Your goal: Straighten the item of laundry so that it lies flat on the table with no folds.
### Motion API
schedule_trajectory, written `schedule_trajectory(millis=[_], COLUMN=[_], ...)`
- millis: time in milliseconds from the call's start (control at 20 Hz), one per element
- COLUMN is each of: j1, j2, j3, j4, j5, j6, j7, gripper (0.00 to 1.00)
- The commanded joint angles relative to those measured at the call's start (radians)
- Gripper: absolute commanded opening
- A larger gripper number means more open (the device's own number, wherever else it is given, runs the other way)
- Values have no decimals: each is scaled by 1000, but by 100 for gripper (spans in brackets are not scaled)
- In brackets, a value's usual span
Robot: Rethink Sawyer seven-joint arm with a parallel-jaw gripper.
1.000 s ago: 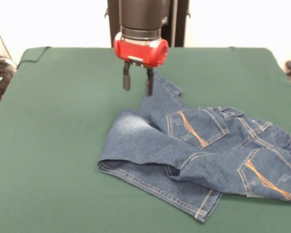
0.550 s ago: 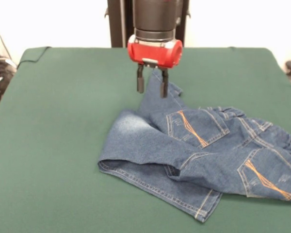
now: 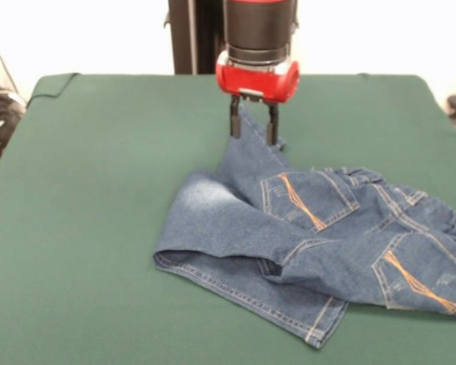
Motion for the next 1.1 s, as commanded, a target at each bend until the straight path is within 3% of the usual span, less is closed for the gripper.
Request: schedule_trajectory(millis=[50,550,1100], j1=[55,85,218], j2=[53,105,122], j3=[51,21,-122], j4=[40,-7,30], j5=[-28,-8,36], j6=[117,152,146], j7=[47,61,177], gripper=[100,100,100])
